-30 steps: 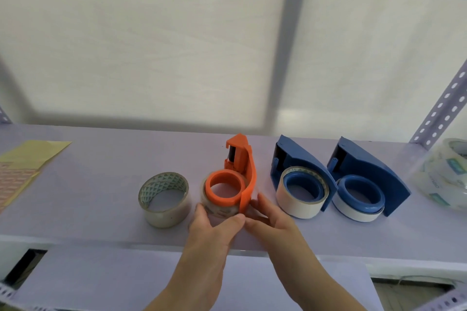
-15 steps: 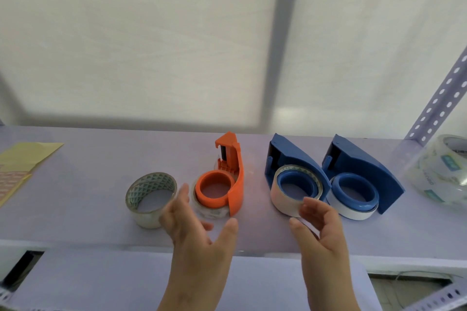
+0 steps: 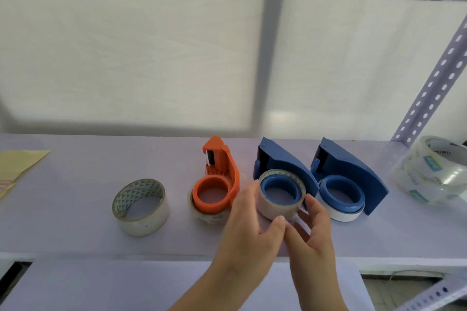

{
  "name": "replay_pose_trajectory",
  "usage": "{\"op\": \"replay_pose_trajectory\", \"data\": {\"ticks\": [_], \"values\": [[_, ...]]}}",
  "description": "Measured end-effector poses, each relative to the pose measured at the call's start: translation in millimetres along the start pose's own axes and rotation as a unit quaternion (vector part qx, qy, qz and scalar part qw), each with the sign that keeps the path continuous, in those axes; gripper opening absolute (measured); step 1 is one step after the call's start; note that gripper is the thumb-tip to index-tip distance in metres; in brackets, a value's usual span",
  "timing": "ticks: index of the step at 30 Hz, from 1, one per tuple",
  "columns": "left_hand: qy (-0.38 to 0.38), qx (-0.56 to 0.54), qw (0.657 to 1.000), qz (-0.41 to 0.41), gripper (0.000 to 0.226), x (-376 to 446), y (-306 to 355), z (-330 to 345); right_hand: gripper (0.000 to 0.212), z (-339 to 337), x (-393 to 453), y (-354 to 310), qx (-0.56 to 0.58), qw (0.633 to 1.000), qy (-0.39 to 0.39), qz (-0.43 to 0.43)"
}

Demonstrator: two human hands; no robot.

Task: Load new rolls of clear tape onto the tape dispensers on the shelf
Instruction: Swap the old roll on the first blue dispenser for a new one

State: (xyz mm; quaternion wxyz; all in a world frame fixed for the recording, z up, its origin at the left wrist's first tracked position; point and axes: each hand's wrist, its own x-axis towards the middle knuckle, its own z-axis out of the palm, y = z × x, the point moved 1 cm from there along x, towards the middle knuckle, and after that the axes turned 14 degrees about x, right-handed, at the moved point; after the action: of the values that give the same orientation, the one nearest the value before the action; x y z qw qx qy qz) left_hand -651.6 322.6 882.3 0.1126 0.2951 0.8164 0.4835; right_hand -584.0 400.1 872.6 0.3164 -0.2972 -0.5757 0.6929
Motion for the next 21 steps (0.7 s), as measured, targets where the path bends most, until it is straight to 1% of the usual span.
{"op": "replay_pose_trajectory", "data": {"ticks": [3, 7, 10, 14, 18, 21], "values": [[-0.034, -0.033, 0.998, -0.035, 0.070, 10, -4, 9, 0.067, -2, 6, 2, -0.022, 1.000, -0.010, 0.013], [-0.033, -0.034, 0.997, -0.068, 0.072, 22, -15, 8, 0.074, -1, 10, 5, -0.056, 0.998, -0.039, 0.012], [-0.039, -0.054, 0.996, -0.061, 0.068, 23, -16, 6, 0.074, -2, 8, 5, -0.063, 0.996, -0.059, -0.011], [-0.050, -0.101, 0.993, -0.039, 0.078, 19, -14, 3, 0.077, -6, 5, 0, -0.026, 0.994, -0.091, -0.049], [-0.065, -0.145, 0.987, -0.032, 0.085, 18, -15, 1, 0.077, -5, 6, -2, 0.016, 0.993, -0.107, -0.053], [-0.077, -0.160, 0.984, -0.025, 0.083, 18, -15, -1, 0.074, -5, 7, -3, 0.029, 0.991, -0.120, -0.057]]}}
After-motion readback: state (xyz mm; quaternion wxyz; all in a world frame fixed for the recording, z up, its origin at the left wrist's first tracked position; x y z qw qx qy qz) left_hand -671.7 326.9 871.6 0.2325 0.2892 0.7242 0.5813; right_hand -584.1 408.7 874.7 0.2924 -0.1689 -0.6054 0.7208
